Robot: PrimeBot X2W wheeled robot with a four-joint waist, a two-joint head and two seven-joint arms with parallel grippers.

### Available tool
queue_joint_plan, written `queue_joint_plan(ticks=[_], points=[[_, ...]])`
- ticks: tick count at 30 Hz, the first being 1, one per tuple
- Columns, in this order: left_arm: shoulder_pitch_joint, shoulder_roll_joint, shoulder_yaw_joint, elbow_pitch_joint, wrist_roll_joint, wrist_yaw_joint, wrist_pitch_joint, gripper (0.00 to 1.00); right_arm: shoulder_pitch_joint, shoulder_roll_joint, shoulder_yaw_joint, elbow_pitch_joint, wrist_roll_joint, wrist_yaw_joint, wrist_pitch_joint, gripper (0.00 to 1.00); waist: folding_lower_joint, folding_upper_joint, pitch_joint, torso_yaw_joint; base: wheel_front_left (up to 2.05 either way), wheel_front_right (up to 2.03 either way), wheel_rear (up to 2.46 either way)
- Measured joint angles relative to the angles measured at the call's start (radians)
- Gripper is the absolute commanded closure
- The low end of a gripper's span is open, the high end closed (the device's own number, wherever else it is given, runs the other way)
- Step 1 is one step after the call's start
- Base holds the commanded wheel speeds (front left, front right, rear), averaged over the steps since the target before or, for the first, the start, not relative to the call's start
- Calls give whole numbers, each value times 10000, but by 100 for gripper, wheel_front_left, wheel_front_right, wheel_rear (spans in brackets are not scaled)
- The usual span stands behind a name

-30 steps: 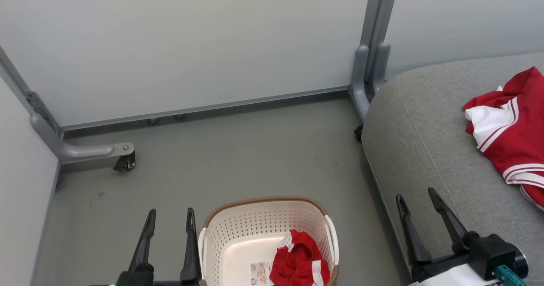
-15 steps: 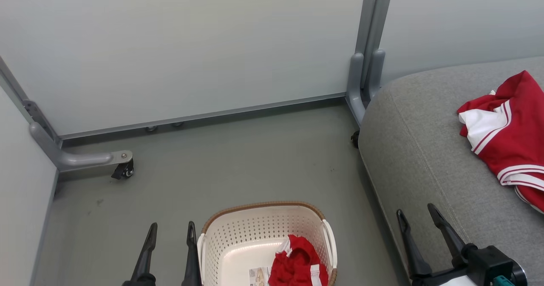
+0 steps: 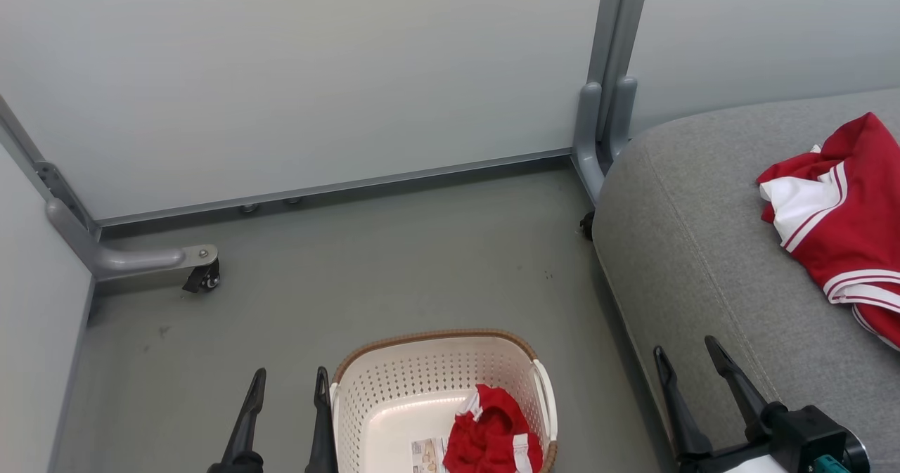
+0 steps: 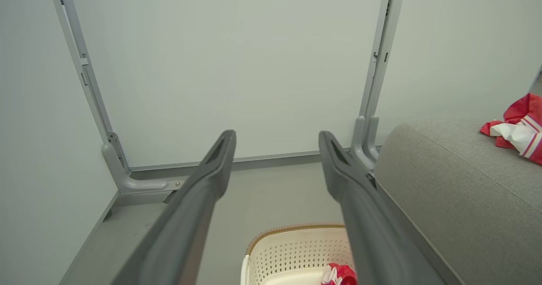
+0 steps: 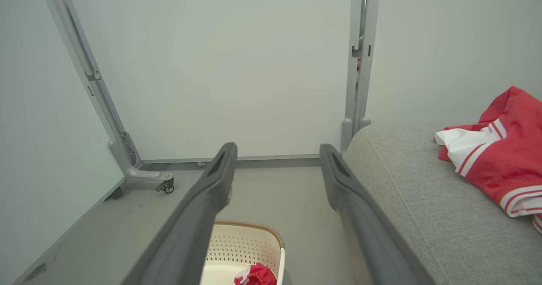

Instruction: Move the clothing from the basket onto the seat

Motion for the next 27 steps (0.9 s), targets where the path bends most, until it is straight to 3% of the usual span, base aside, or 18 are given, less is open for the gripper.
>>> queue_joint_plan(ticks=[17,27], points=[[-186,-2,-199,65,17,-71,0,0,-82,0,-2,19,-4,0,0,0,0,0,466,-54,0,0,0],[-817,-2,-219,19,94,-132,0,0,-941,-2,67,-268,-104,0,0,0,0,0,1438,-190,0,0,0]])
